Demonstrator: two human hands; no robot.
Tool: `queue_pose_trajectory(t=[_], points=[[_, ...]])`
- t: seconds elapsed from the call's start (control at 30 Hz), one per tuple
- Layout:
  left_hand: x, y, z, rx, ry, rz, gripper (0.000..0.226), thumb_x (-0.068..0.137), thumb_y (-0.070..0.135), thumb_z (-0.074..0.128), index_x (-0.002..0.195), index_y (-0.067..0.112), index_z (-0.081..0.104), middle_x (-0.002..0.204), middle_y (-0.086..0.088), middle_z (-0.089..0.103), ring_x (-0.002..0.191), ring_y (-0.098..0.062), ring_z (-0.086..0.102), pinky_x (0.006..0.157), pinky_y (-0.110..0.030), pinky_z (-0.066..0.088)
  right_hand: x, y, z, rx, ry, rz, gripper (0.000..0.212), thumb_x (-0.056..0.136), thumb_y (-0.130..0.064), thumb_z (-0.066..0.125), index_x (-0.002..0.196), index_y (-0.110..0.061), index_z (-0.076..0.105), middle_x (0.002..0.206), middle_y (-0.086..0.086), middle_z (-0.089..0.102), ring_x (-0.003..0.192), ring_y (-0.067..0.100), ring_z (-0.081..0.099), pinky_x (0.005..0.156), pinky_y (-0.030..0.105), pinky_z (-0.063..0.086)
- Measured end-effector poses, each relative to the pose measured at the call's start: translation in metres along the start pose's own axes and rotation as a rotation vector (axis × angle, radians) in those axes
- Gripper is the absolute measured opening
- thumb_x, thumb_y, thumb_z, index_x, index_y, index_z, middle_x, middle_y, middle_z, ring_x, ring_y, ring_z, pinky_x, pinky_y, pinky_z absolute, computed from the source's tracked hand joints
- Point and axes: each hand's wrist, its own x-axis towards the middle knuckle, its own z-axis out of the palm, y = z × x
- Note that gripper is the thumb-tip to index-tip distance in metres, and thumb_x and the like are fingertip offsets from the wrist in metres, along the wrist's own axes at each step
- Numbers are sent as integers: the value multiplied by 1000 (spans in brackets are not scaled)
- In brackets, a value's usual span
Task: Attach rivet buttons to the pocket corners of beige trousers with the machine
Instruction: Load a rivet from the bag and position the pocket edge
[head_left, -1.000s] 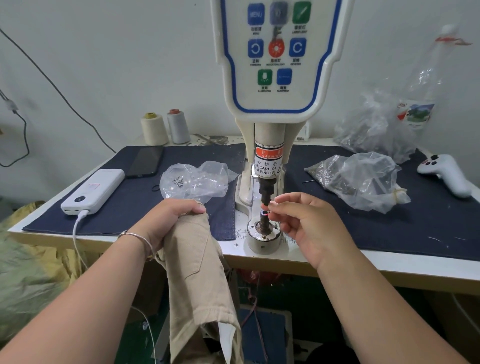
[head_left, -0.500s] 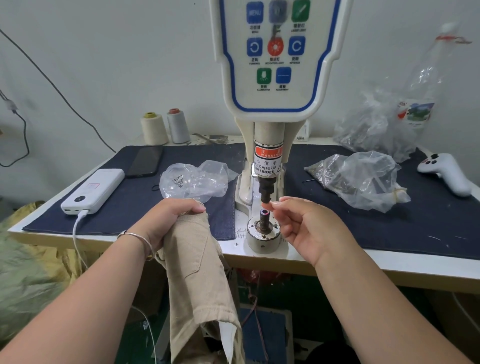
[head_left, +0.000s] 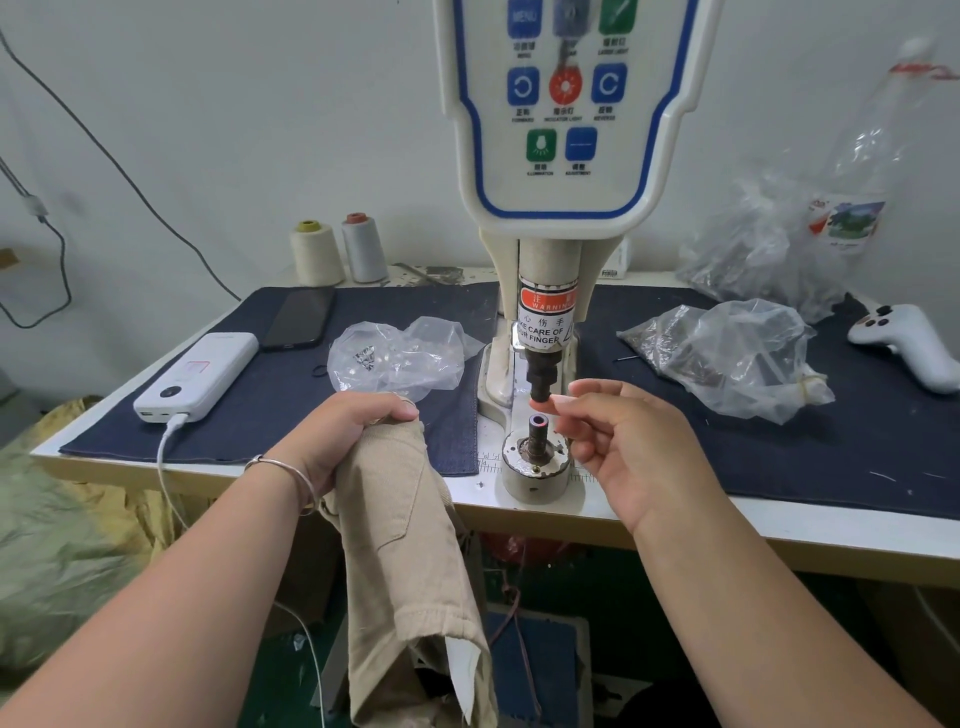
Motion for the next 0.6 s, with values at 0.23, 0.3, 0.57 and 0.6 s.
queue_pose_trajectory(t=[0.23,0.3,0.57,0.6], points=[[1,0,0,-4,-5,13,40,56,44,74,82,13,78,94,-16,74,89,-28,68,93,-43,49,-3,-5,-2,33,-7,47,18,80,8,59,85,-8,62,81,17,75,48,11,62,39,17,41],[1,0,1,-12,-13,21,33,62,40,73,80,13,77,89,-14,74,84,-26,68,89,-41,49,-5,-8,-3,19,-38,55,14,82,4,57,88,-8,62,84,15,76,52,12,65,42,19,44],[-4,1,4,-56,-33,74,20,65,33,70,73,15,71,80,-9,72,70,-17,66,73,-29,50,-71,19,12,-326,45,-500,21,84,-4,62,73,-22,65,71,2,72,53,10,59,52,23,47],[-5,1,4,-65,-42,77,18,65,33,70,71,15,70,77,-8,70,68,-17,65,72,-29,49,-81,26,24,-377,-32,-585,17,83,-11,65,75,-26,64,70,-1,70,54,8,59,51,20,48]])
